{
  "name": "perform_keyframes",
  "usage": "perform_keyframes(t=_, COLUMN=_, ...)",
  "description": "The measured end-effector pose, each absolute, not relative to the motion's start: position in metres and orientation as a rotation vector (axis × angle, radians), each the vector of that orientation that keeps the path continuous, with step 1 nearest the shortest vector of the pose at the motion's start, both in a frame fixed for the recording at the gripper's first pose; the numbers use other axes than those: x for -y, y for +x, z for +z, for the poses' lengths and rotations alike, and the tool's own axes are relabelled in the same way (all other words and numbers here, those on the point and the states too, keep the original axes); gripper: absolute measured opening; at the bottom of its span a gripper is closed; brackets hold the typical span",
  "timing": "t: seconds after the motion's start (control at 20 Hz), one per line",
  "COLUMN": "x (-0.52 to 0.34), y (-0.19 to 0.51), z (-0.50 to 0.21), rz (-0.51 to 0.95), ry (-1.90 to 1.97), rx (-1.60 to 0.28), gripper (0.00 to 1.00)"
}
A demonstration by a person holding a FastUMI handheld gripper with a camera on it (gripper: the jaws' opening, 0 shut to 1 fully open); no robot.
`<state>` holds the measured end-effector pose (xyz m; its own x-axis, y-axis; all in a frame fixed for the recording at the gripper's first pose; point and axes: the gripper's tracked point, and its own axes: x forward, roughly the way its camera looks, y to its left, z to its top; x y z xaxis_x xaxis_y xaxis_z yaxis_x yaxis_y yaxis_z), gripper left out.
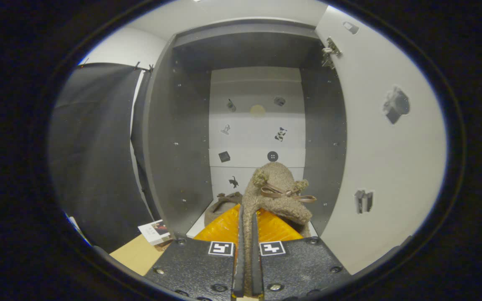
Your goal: Open the shoe cabinet door, grab the shoes and put them into the shoe cabinet, then close the shoe cabinet door.
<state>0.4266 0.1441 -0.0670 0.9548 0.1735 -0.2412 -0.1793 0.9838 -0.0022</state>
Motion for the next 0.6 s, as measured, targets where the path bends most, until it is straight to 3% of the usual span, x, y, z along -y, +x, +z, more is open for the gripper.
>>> perform_keyframes(t=0.6, x=-0.124, y=0.582, z=-0.17, rz=0.048, ry=-0.226, rx=-0.38, gripper=0.12)
